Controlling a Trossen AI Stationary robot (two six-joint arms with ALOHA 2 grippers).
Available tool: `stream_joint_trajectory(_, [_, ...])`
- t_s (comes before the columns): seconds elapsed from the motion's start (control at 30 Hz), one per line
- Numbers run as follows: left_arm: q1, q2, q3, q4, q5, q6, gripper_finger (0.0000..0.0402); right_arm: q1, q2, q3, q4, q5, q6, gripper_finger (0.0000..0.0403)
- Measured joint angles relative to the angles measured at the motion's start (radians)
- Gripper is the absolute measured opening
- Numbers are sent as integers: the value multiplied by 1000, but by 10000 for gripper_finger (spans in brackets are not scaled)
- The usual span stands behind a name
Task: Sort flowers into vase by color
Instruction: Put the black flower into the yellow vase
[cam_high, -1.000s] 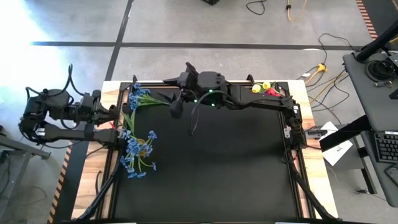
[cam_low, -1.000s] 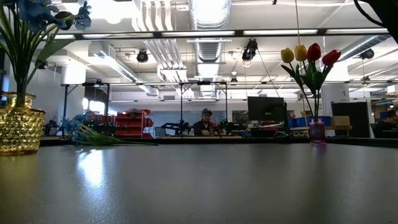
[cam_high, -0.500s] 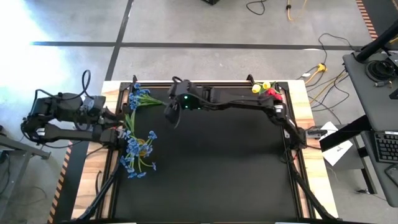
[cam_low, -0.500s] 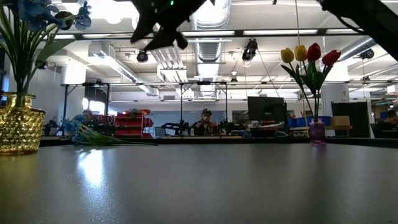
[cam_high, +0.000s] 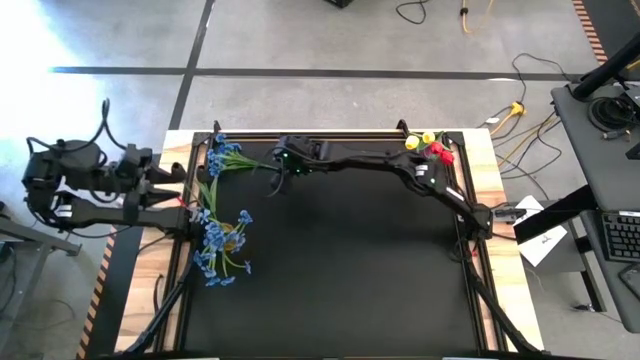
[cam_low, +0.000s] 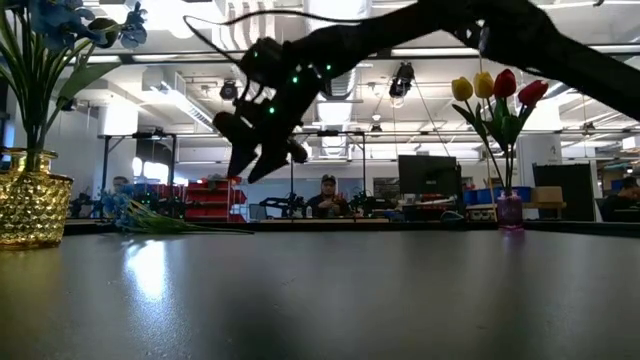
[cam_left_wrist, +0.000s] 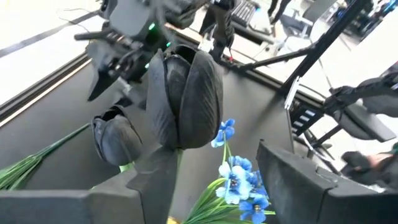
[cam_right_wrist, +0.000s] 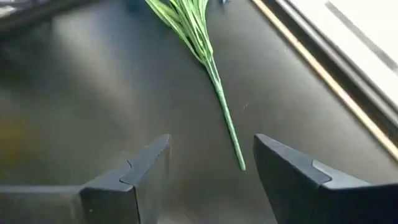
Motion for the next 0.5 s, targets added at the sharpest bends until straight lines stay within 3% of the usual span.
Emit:
stream_joint_trajectory(0.23, [0, 0, -4, 3, 0, -38, 216, -38, 109, 100, -75, -56, 11, 190])
stream_joint_trajectory(0.5, [0, 31, -74, 8, 1, -48, 217, -49, 171, 107, -66, -54, -37, 147])
